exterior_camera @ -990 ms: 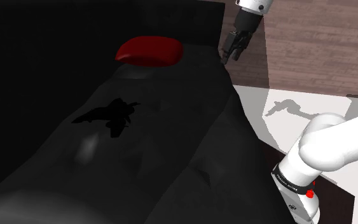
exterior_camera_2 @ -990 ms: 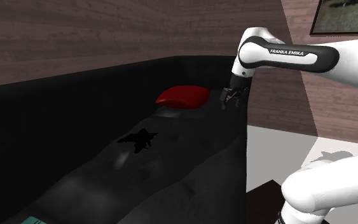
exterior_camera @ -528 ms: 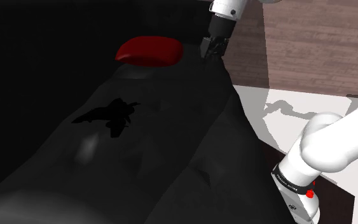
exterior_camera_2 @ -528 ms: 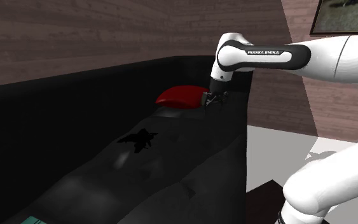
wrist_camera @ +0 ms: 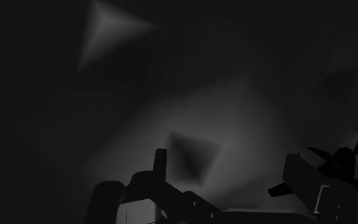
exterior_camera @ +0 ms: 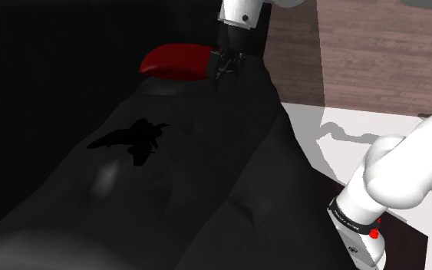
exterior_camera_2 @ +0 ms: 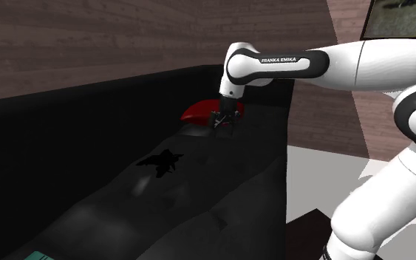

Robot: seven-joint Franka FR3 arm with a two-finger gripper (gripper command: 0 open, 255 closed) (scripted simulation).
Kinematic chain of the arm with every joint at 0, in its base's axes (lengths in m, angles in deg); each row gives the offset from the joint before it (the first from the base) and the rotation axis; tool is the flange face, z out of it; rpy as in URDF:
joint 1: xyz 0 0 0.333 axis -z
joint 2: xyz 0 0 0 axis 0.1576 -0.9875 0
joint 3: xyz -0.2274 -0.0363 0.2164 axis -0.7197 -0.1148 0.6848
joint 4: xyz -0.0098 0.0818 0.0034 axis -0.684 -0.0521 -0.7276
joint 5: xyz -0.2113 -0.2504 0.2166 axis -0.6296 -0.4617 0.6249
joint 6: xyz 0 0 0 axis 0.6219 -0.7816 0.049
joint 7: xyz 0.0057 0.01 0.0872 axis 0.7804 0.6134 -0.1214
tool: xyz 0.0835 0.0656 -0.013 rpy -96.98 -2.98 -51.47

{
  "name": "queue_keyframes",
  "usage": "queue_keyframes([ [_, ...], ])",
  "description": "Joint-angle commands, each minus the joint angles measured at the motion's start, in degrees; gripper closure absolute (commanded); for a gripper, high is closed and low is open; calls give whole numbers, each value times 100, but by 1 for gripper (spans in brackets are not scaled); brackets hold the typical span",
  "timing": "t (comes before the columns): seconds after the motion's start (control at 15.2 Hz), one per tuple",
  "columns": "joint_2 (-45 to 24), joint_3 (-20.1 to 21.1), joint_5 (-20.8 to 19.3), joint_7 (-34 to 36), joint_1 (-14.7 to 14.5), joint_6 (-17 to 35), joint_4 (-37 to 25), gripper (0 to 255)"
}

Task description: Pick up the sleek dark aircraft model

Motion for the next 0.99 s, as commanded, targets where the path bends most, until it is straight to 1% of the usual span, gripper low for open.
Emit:
queue_keyframes([
  [0.0, -317, 143, 74, 108, -92, 61, -219, 0],
  [0.46, -1482, 602, 176, 509, -422, 88, -1270, 0],
  [0.86, -2599, 950, 86, 902, -793, -6, -2426, 0],
  [0.92, -2620, 954, 83, 909, -802, -9, -2449, 0],
])
